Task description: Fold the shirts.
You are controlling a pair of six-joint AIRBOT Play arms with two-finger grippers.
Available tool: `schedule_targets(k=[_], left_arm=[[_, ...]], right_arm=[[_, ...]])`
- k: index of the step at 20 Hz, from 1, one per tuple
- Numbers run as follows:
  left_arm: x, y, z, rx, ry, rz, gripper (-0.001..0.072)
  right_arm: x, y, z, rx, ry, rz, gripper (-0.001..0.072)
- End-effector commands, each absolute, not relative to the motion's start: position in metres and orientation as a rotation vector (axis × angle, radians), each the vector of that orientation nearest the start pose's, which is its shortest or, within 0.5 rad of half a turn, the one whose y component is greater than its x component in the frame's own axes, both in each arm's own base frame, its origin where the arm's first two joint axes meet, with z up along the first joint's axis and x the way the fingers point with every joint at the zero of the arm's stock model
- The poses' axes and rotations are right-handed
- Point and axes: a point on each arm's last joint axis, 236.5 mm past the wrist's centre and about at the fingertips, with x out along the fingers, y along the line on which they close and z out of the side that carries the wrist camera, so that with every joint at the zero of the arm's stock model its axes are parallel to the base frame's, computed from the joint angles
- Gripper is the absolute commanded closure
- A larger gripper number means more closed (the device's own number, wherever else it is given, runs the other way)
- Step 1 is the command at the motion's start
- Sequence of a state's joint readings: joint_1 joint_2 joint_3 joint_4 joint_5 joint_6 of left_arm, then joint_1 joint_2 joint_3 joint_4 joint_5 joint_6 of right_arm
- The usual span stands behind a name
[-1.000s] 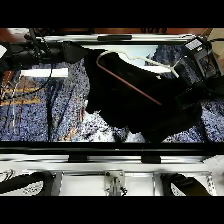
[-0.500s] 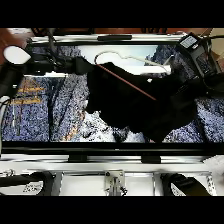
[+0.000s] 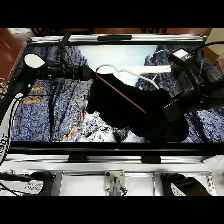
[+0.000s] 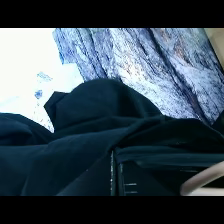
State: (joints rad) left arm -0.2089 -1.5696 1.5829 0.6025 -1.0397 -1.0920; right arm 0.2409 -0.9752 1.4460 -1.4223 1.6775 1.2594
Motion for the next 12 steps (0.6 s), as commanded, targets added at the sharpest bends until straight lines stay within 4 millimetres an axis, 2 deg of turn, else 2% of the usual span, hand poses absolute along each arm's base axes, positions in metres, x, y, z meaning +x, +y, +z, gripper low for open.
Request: schedule_targets(k=[1, 6, 12], left_arm=[[0.479, -0.266, 0.142, -0.369, 0.792, -0.859, 0.0653], [0.487, -0.266, 0.148, -0.395, 0.758, -0.841, 0.0653], [0.478, -0.276, 0.157, -0.394, 0.745, -0.892, 0.0653]], right_arm=[[0.262, 0.095, 0.16, -0.322, 1.226, 0.499, 0.0621], [0.257, 0.09, 0.138, -0.493, 1.269, 0.453, 0.0621], [0.275, 0.091, 0.129, -0.501, 1.267, 0.362, 0.0621]])
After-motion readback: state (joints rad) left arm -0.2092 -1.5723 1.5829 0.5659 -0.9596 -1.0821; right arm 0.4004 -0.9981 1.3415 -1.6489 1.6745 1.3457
